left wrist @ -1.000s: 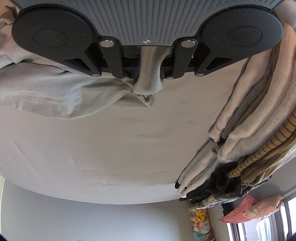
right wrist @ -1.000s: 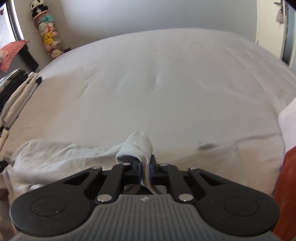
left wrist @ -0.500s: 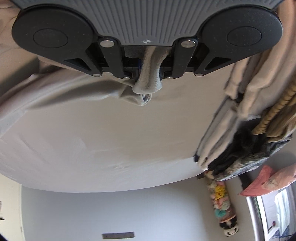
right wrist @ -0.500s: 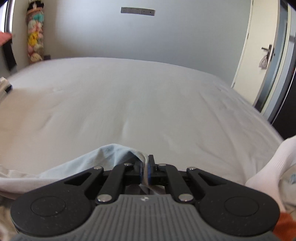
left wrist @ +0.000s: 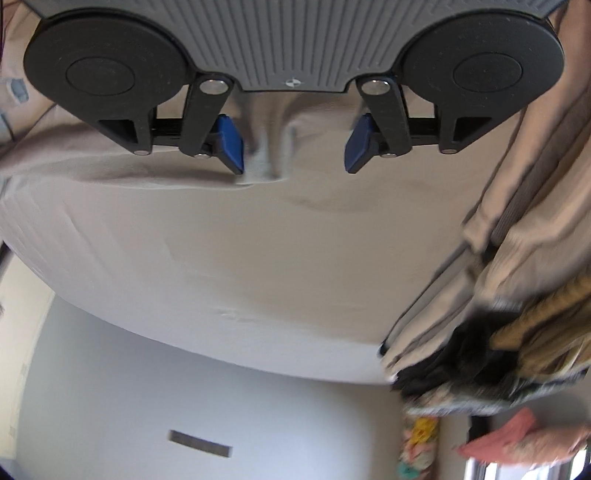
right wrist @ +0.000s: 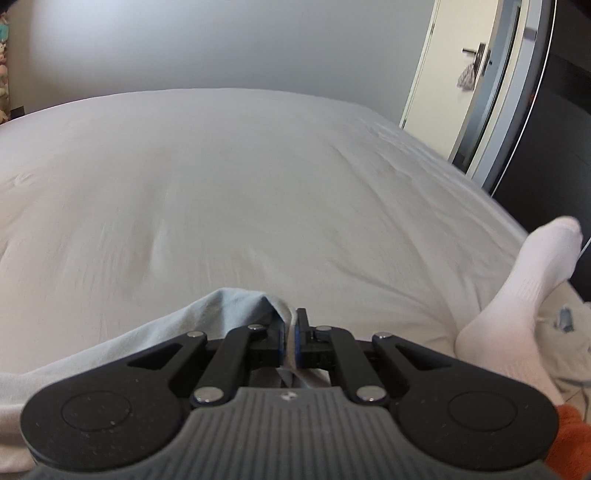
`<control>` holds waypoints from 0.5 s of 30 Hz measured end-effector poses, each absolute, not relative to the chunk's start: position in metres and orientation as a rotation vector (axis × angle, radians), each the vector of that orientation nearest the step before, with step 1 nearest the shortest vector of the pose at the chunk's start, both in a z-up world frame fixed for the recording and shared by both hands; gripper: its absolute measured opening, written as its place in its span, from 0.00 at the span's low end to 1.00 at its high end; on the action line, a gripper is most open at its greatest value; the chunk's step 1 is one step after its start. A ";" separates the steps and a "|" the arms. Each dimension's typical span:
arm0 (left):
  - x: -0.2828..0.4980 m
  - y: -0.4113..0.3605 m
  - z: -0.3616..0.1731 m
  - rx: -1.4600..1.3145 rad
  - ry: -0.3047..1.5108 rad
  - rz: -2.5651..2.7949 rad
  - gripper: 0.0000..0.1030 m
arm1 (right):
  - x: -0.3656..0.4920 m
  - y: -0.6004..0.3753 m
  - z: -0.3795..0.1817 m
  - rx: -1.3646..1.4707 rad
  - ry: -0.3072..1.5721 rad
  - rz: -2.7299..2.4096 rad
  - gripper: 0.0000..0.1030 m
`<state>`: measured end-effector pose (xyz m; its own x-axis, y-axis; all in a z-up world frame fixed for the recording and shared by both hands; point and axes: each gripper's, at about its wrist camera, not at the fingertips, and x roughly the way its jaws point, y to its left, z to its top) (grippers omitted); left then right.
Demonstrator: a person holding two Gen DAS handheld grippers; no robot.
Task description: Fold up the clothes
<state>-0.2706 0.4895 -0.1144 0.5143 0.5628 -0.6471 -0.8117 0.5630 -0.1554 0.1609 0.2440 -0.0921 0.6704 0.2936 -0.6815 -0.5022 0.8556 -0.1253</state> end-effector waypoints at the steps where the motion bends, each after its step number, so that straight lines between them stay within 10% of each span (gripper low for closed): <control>1: -0.274 0.492 -0.116 -0.503 0.587 0.876 0.68 | 0.162 0.243 -0.093 -0.310 0.723 0.466 0.08; 6: -0.302 0.492 -0.121 -0.684 0.548 0.881 0.72 | 0.161 0.224 -0.079 -0.189 0.744 0.481 0.34; 15: -0.350 0.483 -0.110 -0.793 0.409 1.027 0.72 | 0.157 0.206 -0.075 -0.038 0.820 0.517 0.39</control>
